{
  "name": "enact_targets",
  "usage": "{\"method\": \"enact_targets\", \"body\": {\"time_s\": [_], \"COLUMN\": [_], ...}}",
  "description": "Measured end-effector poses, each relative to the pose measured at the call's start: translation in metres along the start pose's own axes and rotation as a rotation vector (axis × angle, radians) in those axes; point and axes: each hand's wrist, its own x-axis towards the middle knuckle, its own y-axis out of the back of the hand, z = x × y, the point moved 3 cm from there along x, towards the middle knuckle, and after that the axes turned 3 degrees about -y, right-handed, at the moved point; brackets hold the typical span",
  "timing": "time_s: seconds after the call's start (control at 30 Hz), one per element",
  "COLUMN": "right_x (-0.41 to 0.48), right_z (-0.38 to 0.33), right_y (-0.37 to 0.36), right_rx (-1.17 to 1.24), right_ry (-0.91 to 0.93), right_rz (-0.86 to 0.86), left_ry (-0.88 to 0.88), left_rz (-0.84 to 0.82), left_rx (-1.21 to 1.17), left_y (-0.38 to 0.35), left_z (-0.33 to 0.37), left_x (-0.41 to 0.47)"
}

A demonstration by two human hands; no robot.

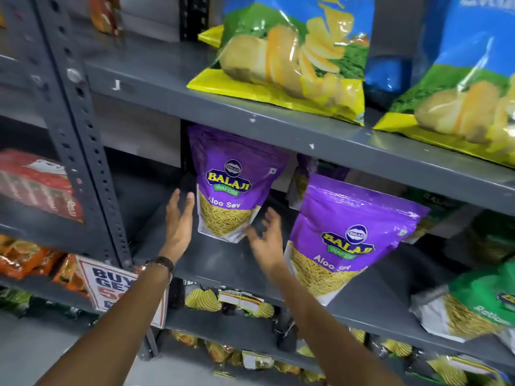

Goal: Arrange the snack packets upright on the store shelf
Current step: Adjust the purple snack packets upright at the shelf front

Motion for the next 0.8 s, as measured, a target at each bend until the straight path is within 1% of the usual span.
{"method": "enact_targets", "body": {"time_s": [0.07, 0.13, 0.17, 0.23, 0.27, 0.37, 0.5, 0.63, 0.7, 0.8], "right_x": [0.028, 0.048, 0.054, 0.059, 0.059, 0.055, 0.039, 0.016, 0.003, -0.009], "right_z": [-0.009, -0.016, -0.018, -0.018, -0.017, -0.016, -0.014, -0.011, -0.011, -0.010], "right_y": [-0.004, -0.006, -0.006, -0.008, -0.009, -0.010, -0.005, -0.001, 0.001, 0.004], "right_rx": [0.159, 0.247, 0.271, 0.302, 0.314, 0.342, 0.322, 0.295, 0.275, 0.275], "right_ry": [-0.098, -0.126, -0.128, -0.138, -0.137, -0.076, -0.035, -0.001, 0.026, 0.019], "right_rz": [0.029, 0.003, -0.018, -0.054, -0.066, -0.092, -0.096, -0.129, -0.126, -0.156], "left_ry": [0.070, 0.158, 0.197, 0.191, 0.163, 0.080, 0.105, 0.100, 0.098, 0.088], "left_rz": [-0.097, -0.174, -0.237, -0.355, -0.367, -0.345, -0.304, -0.280, -0.263, -0.240], "left_rx": [0.019, -0.074, -0.121, -0.138, -0.139, -0.139, -0.096, 0.041, 0.062, 0.073], "left_y": [-0.001, -0.005, -0.008, -0.013, -0.013, -0.010, 0.002, 0.020, 0.026, 0.034], "left_z": [0.002, 0.008, 0.011, 0.017, 0.018, 0.021, 0.008, -0.003, -0.004, -0.003], "left_x": [0.009, 0.012, 0.011, 0.004, 0.000, -0.009, -0.019, -0.035, -0.044, -0.061]}}
